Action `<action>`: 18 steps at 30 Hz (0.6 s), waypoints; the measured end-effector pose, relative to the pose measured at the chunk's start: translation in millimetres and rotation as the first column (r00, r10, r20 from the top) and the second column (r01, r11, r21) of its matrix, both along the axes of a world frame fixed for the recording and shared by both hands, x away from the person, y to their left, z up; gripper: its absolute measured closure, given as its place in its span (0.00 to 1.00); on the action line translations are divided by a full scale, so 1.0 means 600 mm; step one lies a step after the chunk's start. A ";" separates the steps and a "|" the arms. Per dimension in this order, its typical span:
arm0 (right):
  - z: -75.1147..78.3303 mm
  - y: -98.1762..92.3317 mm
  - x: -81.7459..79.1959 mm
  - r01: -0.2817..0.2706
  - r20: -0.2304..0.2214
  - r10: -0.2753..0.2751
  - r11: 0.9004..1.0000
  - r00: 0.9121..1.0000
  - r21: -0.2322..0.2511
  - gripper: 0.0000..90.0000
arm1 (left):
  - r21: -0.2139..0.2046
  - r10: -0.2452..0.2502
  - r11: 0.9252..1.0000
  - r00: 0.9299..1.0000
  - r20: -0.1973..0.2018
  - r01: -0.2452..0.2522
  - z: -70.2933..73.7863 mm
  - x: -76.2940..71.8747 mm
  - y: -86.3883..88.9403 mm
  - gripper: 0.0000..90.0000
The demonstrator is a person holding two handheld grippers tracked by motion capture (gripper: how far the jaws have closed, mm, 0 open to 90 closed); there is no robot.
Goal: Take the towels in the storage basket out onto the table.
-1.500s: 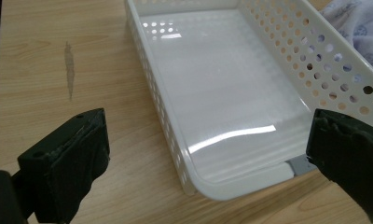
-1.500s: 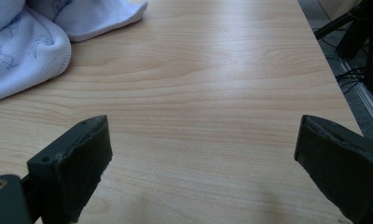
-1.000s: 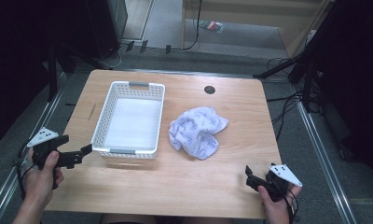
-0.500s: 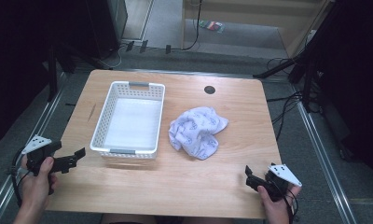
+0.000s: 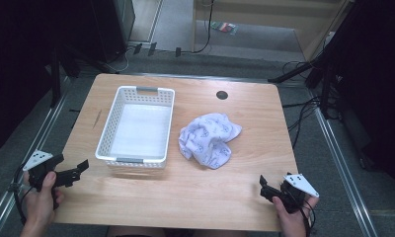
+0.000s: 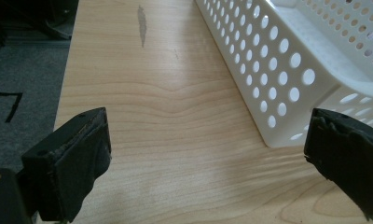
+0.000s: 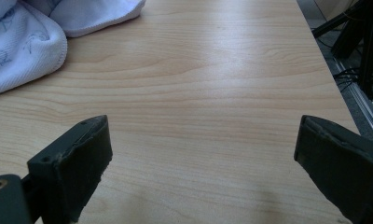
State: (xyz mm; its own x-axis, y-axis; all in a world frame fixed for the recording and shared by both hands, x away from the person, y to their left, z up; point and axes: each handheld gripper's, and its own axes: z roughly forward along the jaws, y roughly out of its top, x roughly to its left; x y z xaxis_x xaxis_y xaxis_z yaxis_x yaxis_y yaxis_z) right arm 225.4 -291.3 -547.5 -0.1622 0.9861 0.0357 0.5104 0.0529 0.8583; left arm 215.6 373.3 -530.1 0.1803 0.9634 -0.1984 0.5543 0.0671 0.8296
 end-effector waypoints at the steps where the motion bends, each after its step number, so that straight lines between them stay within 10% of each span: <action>1: 0.000 0.000 0.000 0.001 0.000 -0.001 1.000 1.000 -0.001 0.04 | 0.001 0.002 1.000 1.000 0.000 -0.002 -0.002 0.000 0.001 0.02; 18: 0.000 0.000 -0.001 0.001 0.001 -0.001 1.000 1.000 -0.002 0.04 | 0.036 0.004 0.999 1.000 0.016 -0.004 -0.031 -0.003 -0.002 0.02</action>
